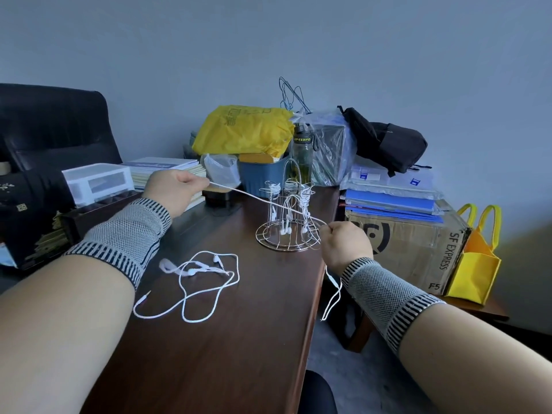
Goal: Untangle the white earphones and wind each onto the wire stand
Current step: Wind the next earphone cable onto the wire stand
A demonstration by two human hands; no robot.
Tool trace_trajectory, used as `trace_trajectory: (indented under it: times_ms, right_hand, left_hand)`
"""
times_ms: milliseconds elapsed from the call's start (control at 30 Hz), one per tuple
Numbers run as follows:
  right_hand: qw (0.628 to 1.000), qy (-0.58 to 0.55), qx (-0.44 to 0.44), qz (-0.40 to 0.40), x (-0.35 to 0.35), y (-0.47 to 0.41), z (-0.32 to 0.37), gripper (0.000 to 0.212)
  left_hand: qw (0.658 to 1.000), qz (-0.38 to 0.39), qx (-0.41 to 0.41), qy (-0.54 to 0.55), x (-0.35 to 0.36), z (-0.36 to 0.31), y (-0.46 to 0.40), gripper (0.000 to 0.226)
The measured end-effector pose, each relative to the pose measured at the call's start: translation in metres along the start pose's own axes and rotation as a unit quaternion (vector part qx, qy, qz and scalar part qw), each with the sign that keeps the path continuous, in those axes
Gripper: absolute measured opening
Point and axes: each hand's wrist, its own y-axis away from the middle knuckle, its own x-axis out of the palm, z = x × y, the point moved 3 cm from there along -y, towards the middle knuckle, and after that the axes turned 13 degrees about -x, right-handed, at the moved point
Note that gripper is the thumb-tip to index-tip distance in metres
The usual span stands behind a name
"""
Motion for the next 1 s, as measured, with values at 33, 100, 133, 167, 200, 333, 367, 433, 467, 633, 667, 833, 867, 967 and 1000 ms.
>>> trace_trajectory:
  times_ms: [33,100,133,167,200,333,367,433,467,633,667,833,867,967,1000]
  right_hand:
    - [1.0,0.002,0.013,0.013,0.001,0.0,0.0,0.037]
    - [0.998,0.024,0.042,0.048,0.002,0.001,-0.001,0.028]
    - [0.996,0.04,0.053,0.061,0.001,0.002,-0.001,0.039]
    - [0.996,0.043,0.046,0.057,0.0,0.004,0.003,0.054]
    - [0.999,0.028,0.013,0.033,-0.001,0.004,0.009,0.066]
    - [0.977,-0.133,-0.168,-0.015,0.003,0.002,0.05,0.072]
    - [0.964,-0.203,-0.169,0.005,0.006,0.002,0.059,0.066]
    - [0.92,-0.374,-0.118,0.019,0.008,0.003,0.067,0.046]
    - [0.895,-0.44,-0.07,0.015,0.007,0.003,0.066,0.038]
    - [0.791,-0.608,0.066,0.024,-0.006,0.005,0.052,0.038]
    - [0.799,-0.598,0.062,0.031,-0.007,0.005,0.051,0.039]
    - [0.928,-0.365,0.033,-0.058,-0.011,-0.004,0.019,0.036]
    - [0.939,-0.333,0.04,-0.073,-0.012,-0.005,0.01,0.039]
    - [0.953,-0.287,0.049,-0.083,-0.012,-0.008,-0.007,0.039]
    - [0.957,-0.274,0.046,-0.081,-0.011,-0.009,-0.01,0.04]
  left_hand:
    - [1.0,-0.014,-0.002,0.014,-0.002,0.001,0.0,0.014]
    - [0.999,-0.013,0.0,0.038,-0.001,-0.001,0.0,0.012]
    - [0.999,0.003,0.002,0.043,0.002,-0.003,0.002,0.012]
    - [0.999,0.029,0.003,0.042,0.006,-0.006,0.005,0.012]
    - [0.998,0.06,0.003,0.033,0.012,-0.011,0.009,0.012]
    - [0.982,0.182,0.044,-0.009,0.042,-0.031,0.033,0.012]
    - [0.979,0.194,0.062,-0.016,0.048,-0.035,0.037,0.012]
    - [0.975,0.198,0.091,-0.043,0.057,-0.043,0.043,0.009]
    - [0.974,0.196,0.098,-0.053,0.059,-0.045,0.045,0.009]
    - [0.978,0.187,0.082,-0.051,0.064,-0.04,0.043,0.015]
    - [0.977,0.193,0.081,-0.052,0.067,-0.039,0.045,0.016]
    - [0.968,0.23,0.07,-0.074,0.077,-0.034,0.042,0.021]
    - [0.967,0.238,0.057,-0.067,0.076,-0.031,0.039,0.021]
    - [0.965,0.253,0.033,-0.054,0.079,-0.027,0.034,0.024]
    - [0.966,0.252,0.031,-0.053,0.081,-0.027,0.034,0.024]
